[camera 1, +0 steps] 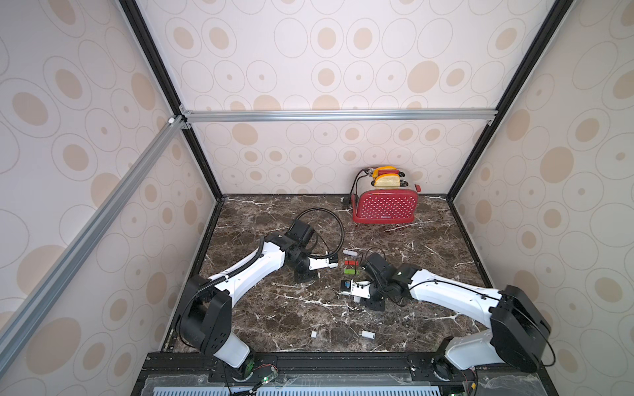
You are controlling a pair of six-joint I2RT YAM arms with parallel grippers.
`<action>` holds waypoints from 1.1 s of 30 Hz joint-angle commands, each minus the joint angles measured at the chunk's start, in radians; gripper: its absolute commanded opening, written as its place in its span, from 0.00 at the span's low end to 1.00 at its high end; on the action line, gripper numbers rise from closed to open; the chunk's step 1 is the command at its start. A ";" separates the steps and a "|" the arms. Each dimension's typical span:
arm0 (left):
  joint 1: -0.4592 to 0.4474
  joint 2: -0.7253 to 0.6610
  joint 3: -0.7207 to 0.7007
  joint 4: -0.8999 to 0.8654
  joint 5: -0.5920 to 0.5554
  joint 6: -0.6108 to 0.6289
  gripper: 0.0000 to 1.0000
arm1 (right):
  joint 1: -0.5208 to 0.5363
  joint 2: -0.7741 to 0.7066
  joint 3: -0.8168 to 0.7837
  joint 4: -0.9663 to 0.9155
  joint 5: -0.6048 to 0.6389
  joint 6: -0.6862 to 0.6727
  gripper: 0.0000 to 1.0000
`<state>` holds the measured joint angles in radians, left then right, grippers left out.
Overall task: Close the usb drive cover
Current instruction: Pick up the USB drive from the center of the board, then place the USB drive at the center of the board.
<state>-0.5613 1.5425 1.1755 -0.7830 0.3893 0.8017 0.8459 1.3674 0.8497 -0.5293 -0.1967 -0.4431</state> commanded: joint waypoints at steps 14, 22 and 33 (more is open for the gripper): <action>-0.019 -0.036 0.165 -0.080 -0.047 0.195 0.16 | -0.202 -0.015 0.078 0.108 -0.498 0.481 0.00; -0.038 0.001 0.161 -0.092 -0.088 0.188 0.16 | -0.224 0.153 0.202 0.050 -0.540 0.501 0.00; -0.073 0.099 0.261 -0.146 -0.110 0.219 0.15 | -0.189 0.253 0.293 0.010 -0.557 0.484 0.00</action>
<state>-0.6163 1.6569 1.4075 -0.9051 0.2901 0.9745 0.6369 1.6012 1.1095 -0.4744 -0.7288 0.0517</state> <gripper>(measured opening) 0.178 0.185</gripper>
